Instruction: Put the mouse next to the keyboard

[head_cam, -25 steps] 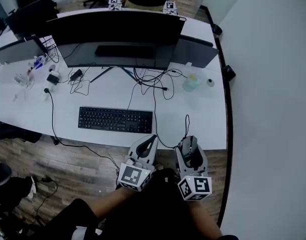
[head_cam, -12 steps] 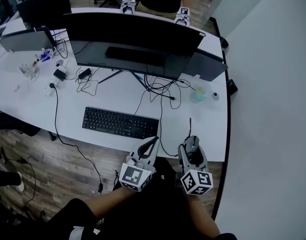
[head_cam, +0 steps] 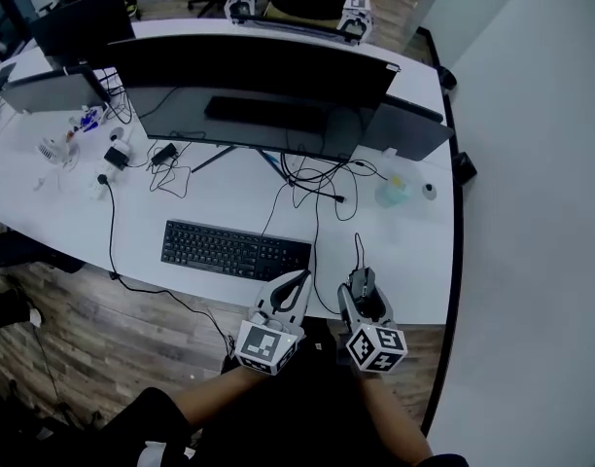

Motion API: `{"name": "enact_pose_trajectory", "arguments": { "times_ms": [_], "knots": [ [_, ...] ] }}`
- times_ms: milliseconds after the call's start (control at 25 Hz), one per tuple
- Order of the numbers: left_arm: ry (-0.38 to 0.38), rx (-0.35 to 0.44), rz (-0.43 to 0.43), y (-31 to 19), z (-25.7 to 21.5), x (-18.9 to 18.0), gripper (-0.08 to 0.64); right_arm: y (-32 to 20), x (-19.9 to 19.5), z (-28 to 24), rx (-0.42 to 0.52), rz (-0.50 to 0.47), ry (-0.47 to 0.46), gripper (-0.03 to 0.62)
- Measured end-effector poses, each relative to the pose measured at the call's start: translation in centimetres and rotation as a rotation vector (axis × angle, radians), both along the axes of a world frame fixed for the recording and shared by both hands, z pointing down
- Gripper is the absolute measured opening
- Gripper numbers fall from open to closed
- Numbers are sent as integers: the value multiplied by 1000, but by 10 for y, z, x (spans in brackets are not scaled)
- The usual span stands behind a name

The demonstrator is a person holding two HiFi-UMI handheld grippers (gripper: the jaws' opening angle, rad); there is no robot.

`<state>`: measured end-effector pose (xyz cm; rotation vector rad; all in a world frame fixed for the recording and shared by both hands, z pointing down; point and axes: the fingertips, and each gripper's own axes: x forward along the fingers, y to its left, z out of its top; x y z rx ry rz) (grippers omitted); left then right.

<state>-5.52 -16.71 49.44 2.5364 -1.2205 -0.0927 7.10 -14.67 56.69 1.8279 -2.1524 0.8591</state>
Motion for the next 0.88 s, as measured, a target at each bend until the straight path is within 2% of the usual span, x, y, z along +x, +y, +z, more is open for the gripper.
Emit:
{"name": "enact_pose_trajectory", "arguments": {
  "times_ms": [120, 320, 520, 680, 880],
  "knots": [
    [-39, 17, 36, -11, 1, 14, 3, -14, 9, 17, -42, 10, -24, 319],
    [-88, 16, 41, -29, 4, 28, 3, -31, 17, 46, -91, -3, 1, 319],
    [-119, -7, 53, -38, 13, 35, 3, -40, 16, 80, -142, -51, 31, 319],
    [-153, -54, 26, -50, 30, 31, 3, -46, 10, 108, -176, -98, 51, 319],
    [-178, -71, 30, -61, 37, 30, 3, -42, 6, 141, -262, -109, 65, 319]
  ]
}}
